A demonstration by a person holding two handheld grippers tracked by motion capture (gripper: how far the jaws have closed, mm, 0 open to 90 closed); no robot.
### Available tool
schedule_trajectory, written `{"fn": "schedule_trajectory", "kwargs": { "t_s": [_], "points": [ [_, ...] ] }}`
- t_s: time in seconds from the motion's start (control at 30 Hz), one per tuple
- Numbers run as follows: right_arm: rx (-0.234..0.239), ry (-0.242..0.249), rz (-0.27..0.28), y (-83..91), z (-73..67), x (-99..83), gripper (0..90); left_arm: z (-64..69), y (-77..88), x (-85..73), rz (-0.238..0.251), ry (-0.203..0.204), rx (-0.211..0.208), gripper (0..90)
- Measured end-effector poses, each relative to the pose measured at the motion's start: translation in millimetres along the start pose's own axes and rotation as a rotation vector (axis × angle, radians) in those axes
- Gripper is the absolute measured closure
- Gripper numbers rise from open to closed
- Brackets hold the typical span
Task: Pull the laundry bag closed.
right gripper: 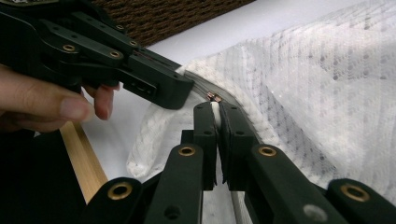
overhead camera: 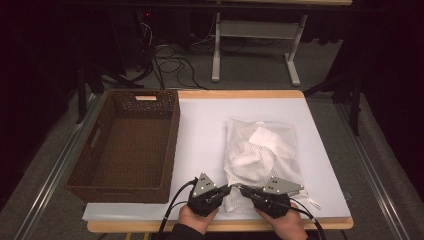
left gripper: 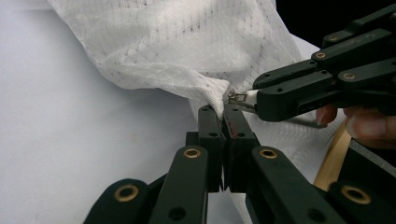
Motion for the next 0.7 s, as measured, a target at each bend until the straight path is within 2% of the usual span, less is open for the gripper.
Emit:
{"fn": "schedule_trajectory", "kwargs": {
  "t_s": [0.17, 0.27, 0.43, 0.63, 0.7],
  "points": [
    [-0.003, 0.002, -0.001, 3.6, 2.6, -0.5, 87.8, -1.8, 2.4, -0.7, -0.004, 0.006, 0.005, 87.6],
    [-0.011, 0.005, -0.003, 5.3, 4.0, -1.5, 87.8, -1.8, 2.6, -1.2, -0.012, -0.013, 0.022, 87.5],
    [-0.024, 0.002, -0.008, 9.8, 6.8, -3.7, 87.8, -2.4, 3.4, -1.6, -0.016, -0.015, 0.035, 87.5],
    [-0.031, -0.005, -0.005, 19.2, 14.1, -4.7, 87.7, -6.2, 6.9, -1.7, -0.014, -0.004, 0.046, 87.4],
    [-0.031, -0.002, -0.003, 22.2, 17.1, -5.1, 87.8, -6.7, 7.2, -2.5, -0.02, -0.014, 0.051, 87.4]
  ]
}}
Point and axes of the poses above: each handheld gripper's, and its own axes: y roughly backward along the jaws, x roughly out of its top, z roughly to its right, the point moved 9 cm from there along -y, roughly forward along the jaws, and after that the axes turned 8 degrees about -y, right-handed, at the moved point
